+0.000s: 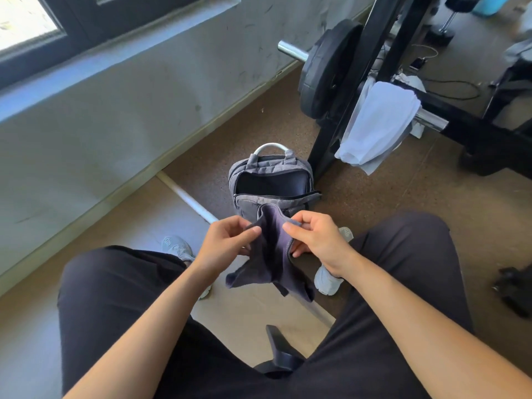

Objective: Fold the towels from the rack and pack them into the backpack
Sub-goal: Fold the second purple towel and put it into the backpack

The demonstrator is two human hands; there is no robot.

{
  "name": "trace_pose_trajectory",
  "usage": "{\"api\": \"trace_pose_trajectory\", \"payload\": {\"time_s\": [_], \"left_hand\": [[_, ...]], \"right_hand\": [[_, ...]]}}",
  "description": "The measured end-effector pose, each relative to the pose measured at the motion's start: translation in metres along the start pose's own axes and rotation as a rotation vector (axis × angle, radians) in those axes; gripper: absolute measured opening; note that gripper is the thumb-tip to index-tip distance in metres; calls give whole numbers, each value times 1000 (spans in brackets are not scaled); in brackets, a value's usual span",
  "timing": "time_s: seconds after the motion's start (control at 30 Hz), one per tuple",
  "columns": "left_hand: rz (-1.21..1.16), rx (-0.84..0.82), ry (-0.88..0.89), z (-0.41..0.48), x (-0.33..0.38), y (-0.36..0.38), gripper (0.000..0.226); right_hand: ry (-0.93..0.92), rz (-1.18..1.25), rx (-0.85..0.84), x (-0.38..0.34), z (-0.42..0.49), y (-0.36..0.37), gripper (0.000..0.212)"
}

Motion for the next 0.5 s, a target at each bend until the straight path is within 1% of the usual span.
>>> {"api": "trace_pose_trajectory", "payload": {"time_s": [0.13, 0.17, 0.23, 0.3, 0.37, 0.4, 0.5], "left_hand": [[26, -88, 55, -4, 2, 15, 11], [18, -94, 70, -5, 3, 17, 11], [4, -76, 97, -6, 4, 18, 19], [-2, -50, 119, -4, 5, 16, 28], [13, -62, 141, -3, 6, 14, 29], [48, -79, 158, -4, 6, 14, 28], [214, -90, 253, -5, 7, 17, 30]], "right_hand": [[-25, 17, -95, -3, -5, 12, 8], [-31, 23, -114, -4, -6, 13, 6], [-44, 22, -143, -6, -6, 13, 6], [-58, 29, -165, -7, -6, 13, 19], [-74, 41, -157, -8, -6, 14, 30], [-90, 39, -143, -8, -6, 15, 30], [-149, -17, -114, -7, -8, 16, 19]]}}
Point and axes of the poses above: each hand's wrist, its own z-axis towards the middle knuckle, its own y-axis out of the palm, x = y × z, the point moved 3 cm from there along z, towards the middle knuckle, and after that the axes turned 9 degrees about -y, right-handed, at the moved point
